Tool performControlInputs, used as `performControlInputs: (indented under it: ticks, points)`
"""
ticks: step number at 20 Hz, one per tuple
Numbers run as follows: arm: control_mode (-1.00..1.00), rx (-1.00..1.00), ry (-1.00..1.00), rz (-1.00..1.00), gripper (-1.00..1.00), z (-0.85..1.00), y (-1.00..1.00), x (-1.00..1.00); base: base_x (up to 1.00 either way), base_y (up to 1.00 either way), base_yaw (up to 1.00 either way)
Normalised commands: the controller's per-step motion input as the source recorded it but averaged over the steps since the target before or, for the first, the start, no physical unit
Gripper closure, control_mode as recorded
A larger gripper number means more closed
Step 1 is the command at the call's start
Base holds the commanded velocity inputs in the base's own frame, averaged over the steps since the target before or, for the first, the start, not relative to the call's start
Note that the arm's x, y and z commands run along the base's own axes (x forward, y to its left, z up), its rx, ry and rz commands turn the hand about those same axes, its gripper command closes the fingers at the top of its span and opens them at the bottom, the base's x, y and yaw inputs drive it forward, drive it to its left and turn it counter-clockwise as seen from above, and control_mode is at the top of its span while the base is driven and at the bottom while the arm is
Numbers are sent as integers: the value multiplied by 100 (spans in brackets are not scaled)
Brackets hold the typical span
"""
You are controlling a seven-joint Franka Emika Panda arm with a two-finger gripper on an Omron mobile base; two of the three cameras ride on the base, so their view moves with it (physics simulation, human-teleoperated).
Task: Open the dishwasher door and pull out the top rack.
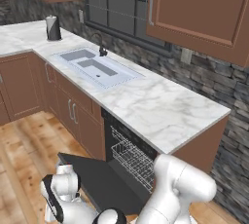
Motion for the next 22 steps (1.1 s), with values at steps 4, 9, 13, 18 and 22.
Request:
performControlInputs:
  ticks: [4, 9, 13, 18, 22]
  points:
    - [-100, 0, -15, -2, 100, 100, -8, -2, 0, 0, 0]
    - [-100, 0, -25, 0, 100, 84, -32, -1, 0, 0, 0]
    - [-100, -1, -25, 9, 100, 82, -61, 8, 0, 0, 0]
    - [-100, 0, -5, 2, -100, 67, -71, 36, 0, 0, 0]
    - [-100, -2, 0, 0, -100, 37, -69, 31, 0, 0, 0]
